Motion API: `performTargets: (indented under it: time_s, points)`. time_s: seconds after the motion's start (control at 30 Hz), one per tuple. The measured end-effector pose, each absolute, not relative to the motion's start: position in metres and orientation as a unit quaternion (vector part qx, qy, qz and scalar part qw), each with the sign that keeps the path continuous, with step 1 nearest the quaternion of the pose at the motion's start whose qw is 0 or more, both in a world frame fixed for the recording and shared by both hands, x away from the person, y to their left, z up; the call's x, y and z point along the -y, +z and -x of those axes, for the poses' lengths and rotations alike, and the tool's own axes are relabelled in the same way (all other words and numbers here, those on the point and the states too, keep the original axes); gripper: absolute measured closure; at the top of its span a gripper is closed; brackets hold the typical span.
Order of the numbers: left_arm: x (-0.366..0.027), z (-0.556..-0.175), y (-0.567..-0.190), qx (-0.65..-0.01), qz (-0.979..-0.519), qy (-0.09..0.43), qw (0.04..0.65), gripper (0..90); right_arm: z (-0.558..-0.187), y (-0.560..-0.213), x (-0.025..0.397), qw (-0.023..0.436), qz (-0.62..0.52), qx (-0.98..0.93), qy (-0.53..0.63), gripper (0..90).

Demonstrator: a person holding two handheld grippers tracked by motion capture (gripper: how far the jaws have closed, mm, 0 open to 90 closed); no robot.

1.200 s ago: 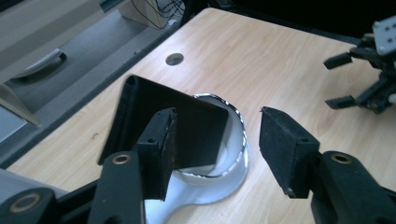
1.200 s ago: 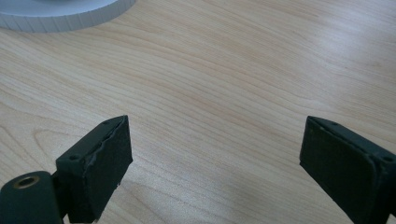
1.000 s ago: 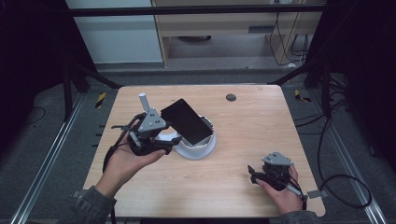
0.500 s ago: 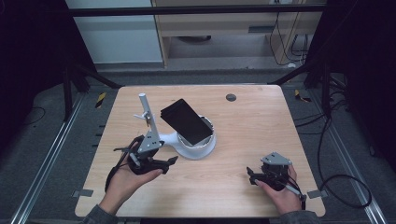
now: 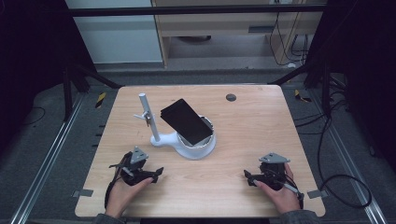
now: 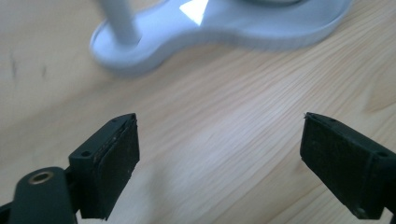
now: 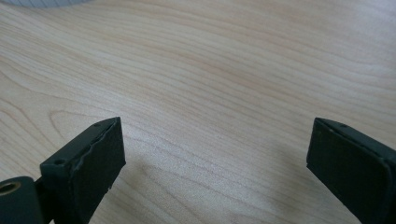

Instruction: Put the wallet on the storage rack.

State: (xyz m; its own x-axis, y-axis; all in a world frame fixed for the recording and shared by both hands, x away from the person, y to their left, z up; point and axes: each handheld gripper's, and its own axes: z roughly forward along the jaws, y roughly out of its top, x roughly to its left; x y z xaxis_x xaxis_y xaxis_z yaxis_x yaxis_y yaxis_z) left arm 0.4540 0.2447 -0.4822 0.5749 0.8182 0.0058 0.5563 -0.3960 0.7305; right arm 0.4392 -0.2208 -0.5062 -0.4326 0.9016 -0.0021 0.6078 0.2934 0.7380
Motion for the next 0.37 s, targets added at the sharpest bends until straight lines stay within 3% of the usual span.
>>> performTargets:
  time_s: [0.1,0.37]
  points:
    - [-0.267,-0.455,-0.481,-0.445,-0.794,0.209,0.357,9.0,-0.442,-0.512,0.218,0.208,-0.492,-0.777,0.333,0.5]
    - [-0.289,-0.464,-0.493,-0.477,-0.791,0.200,0.327,8.0,-0.442,-0.513,0.215,0.209,-0.489,-0.779,0.332,0.2]
